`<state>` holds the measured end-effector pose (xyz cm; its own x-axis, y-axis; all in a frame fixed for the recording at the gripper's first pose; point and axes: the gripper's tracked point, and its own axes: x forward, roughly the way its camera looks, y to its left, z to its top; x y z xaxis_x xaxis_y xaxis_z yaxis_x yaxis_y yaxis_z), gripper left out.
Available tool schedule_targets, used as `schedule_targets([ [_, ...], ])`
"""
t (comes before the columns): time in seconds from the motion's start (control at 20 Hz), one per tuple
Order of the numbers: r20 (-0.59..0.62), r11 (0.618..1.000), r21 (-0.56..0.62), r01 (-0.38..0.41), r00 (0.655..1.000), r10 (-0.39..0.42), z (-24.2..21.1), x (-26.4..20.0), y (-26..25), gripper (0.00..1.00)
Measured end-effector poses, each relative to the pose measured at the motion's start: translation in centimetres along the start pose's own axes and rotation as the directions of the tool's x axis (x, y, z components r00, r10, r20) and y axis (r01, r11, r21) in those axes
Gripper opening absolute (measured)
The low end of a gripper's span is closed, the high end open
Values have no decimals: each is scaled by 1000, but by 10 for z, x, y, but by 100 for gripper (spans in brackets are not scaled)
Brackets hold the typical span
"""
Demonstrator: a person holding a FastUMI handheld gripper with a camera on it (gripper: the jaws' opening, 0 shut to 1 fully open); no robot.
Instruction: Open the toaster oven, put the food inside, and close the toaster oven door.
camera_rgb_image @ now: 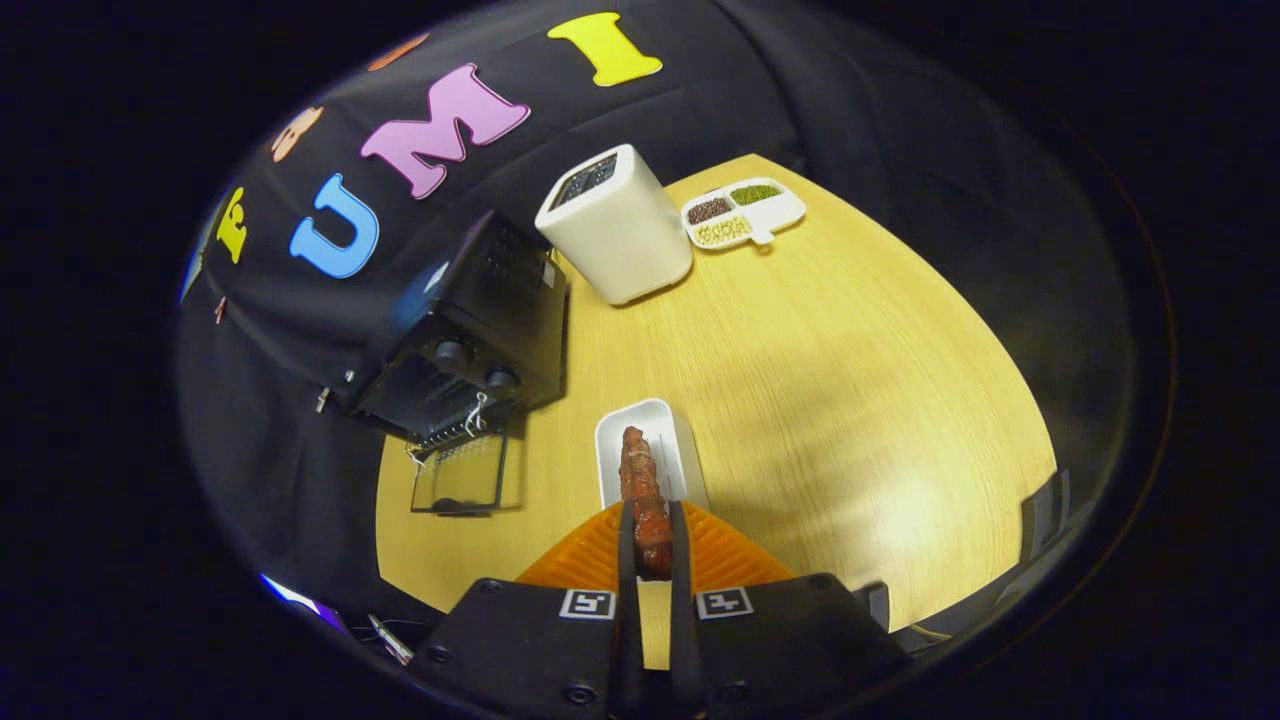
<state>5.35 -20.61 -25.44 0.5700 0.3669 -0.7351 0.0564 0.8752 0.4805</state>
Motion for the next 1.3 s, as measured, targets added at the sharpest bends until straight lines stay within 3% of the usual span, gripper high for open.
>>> schedule_targets([
  [0.25,70,998,55,-39,997,35,-12,-36,65,14],
  [0.55,129,980,142,-139,984,121,-53,-29,165,14],
  [0.9,190,976,81,-204,964,186,-63,38,249,14],
  [1.3,276,955,164,-249,941,197,-38,136,304,14],
])
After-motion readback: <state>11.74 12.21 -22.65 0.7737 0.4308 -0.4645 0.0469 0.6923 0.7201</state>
